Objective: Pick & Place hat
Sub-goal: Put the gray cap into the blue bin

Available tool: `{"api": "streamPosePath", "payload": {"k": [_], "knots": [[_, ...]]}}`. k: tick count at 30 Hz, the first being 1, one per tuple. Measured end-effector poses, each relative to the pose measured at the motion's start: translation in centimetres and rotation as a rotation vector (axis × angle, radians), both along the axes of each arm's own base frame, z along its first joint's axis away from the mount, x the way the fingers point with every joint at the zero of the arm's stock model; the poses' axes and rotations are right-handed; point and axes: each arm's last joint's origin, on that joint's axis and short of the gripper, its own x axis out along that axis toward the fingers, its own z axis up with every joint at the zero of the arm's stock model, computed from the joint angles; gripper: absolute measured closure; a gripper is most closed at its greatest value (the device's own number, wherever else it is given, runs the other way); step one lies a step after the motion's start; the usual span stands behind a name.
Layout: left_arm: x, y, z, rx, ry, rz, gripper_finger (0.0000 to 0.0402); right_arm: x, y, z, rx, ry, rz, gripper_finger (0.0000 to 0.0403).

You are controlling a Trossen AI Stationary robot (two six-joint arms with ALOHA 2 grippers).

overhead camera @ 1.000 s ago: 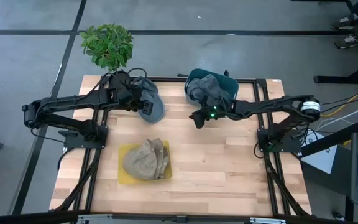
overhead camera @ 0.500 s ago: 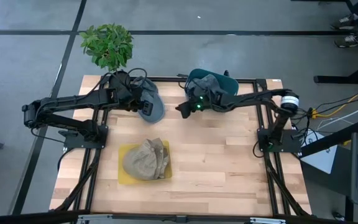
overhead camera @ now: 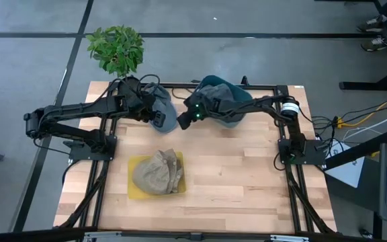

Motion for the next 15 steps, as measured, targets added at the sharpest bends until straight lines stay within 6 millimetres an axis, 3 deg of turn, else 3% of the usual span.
{"api": "streamPosePath", "payload": {"k": [8, 15], "knots": [[0.0, -0.1, 0.0, 0.001, 0.002, -0.040, 0.0217, 0.0, 0.6, 0.3, -0.286, 0.170, -0.029, 0.0244], [0.0, -0.1, 0.0, 0.006, 0.005, -0.047, 0.0217, 0.8, 2.9, 1.3, -0.514, 0.277, 0.114, 0.0244]]}}
